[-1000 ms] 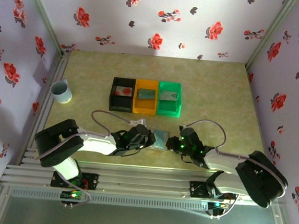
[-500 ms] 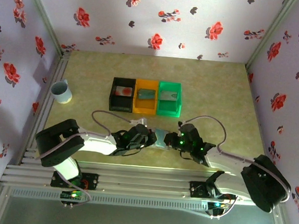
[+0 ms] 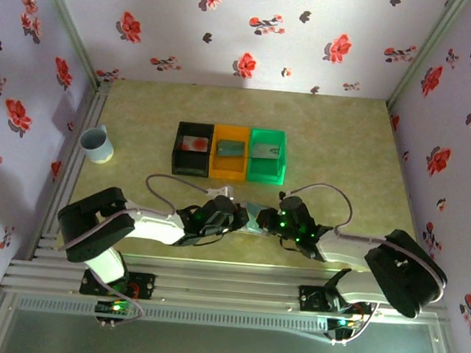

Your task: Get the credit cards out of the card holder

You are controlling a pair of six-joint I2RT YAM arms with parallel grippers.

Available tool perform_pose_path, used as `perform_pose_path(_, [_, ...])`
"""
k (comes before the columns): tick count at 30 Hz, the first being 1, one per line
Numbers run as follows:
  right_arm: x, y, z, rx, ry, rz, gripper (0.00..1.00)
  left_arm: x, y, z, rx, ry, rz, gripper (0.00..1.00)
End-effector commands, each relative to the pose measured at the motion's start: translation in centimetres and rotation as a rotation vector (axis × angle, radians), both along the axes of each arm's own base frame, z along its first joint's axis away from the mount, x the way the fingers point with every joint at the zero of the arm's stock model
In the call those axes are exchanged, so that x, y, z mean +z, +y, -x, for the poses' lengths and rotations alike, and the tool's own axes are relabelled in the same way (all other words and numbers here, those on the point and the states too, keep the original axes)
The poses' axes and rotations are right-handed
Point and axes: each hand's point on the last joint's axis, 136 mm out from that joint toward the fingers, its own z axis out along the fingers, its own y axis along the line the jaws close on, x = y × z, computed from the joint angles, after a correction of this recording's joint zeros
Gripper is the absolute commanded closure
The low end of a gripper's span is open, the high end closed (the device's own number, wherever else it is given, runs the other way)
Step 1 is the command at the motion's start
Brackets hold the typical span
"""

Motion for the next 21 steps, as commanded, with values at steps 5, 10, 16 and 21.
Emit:
perform_pose_path(5, [-2.5,-1.5,0.3,-0.072,0.025,0.037,1.00,0.1,-0.7,0.2,-0.032,-0.036,0.026,1.00])
perform_pose_path(10, [-3.6,-2.6,0.7,-0.103,0.041,0.066,1.00,0.1,-0.4,0.3,-0.030,-0.038,0.029,1.00])
perform_pose_path(16, [-3.8,-2.9,1.0,-0.105,0.048,0.070,1.00,0.2,-0.1,0.3,-0.025,-0.044,0.031,1.00])
perform_pose_path(21, [-3.8,-2.6,1.1,-0.092,0.053,0.067,1.00,0.1,0.2,0.3,-0.019,-0.045,0.032,1.00])
